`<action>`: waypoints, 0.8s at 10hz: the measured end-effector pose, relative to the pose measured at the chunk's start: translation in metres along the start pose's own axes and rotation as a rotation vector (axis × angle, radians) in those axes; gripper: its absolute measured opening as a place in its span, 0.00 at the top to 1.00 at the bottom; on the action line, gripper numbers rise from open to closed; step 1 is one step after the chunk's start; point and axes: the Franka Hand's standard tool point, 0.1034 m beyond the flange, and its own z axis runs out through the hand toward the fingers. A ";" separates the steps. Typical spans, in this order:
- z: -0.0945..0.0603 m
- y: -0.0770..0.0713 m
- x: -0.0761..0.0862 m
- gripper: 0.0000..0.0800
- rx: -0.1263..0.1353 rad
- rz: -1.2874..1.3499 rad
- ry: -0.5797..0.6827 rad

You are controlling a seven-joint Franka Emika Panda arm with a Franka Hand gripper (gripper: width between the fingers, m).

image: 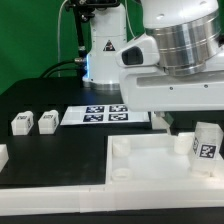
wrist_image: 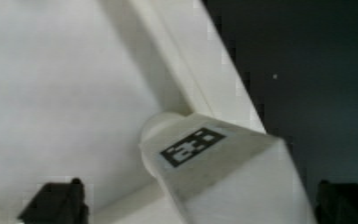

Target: Assemble one leg

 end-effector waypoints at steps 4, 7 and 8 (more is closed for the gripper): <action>0.004 0.008 0.003 0.19 -0.004 -0.170 0.002; 0.004 0.006 0.002 0.60 0.001 0.076 0.000; 0.005 0.005 0.002 0.64 0.005 0.177 -0.001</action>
Offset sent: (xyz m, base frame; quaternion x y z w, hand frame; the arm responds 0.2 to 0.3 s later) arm 0.0000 0.0000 0.0000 0.0000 0.0000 0.0000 1.0000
